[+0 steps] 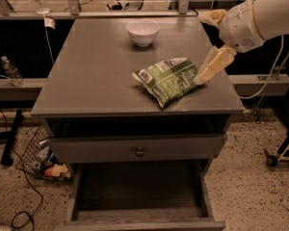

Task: Pick green jalapeno chip bag from middle drawer and place on counter

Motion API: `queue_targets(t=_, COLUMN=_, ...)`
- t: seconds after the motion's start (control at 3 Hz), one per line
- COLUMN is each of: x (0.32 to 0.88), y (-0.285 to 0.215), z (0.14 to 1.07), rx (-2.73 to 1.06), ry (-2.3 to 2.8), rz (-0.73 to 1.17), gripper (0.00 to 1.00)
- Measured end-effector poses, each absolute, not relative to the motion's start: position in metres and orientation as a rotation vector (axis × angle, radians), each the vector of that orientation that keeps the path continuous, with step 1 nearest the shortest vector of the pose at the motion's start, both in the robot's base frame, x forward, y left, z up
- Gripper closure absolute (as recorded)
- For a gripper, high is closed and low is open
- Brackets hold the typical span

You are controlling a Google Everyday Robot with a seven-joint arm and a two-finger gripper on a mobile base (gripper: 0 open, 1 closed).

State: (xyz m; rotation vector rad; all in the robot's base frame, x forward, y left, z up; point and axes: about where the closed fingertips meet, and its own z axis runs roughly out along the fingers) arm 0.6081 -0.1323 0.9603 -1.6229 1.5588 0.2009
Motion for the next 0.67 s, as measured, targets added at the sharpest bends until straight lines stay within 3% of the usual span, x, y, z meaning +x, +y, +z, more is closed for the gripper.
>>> queue_targets(t=0.67, x=0.575, y=-0.260, z=0.979, rx=-1.306, ry=1.788, rz=0.031, gripper=0.00)
